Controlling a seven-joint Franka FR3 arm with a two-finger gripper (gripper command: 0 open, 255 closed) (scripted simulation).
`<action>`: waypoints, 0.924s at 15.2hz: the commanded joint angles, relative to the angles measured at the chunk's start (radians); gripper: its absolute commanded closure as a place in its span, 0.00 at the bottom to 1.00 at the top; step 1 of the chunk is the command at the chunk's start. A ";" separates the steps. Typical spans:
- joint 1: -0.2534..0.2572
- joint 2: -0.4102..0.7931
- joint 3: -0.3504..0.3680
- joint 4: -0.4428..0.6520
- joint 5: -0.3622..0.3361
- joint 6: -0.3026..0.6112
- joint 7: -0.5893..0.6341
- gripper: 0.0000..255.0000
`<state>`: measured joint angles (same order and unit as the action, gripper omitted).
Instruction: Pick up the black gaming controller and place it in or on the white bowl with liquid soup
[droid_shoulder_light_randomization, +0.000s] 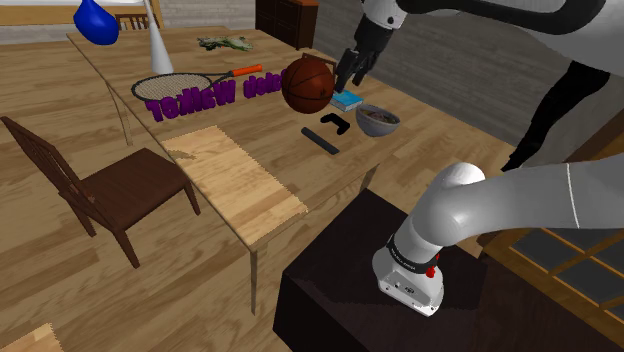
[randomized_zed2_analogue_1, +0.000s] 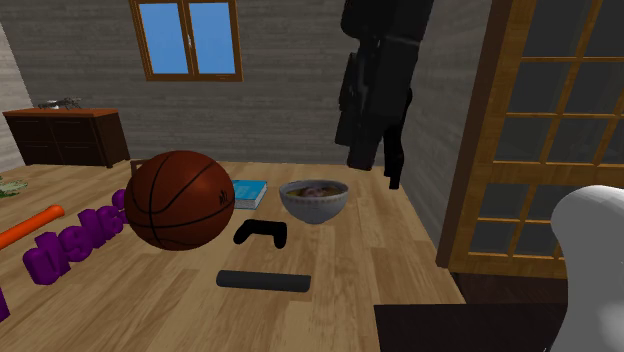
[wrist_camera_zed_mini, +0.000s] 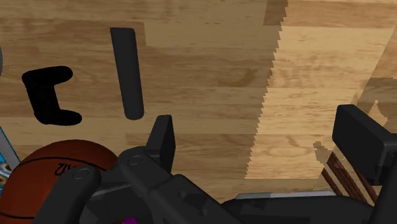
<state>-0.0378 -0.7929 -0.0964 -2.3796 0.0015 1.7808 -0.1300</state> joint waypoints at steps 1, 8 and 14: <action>-0.009 0.033 -0.041 -0.018 -0.013 0.053 -0.039 0.00; -0.032 0.172 -0.184 -0.043 -0.035 0.219 -0.179 0.00; -0.027 0.339 -0.315 -0.014 -0.007 0.351 -0.316 0.00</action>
<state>-0.0637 -0.4797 -0.3869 -2.4011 -0.0107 2.1151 -0.4176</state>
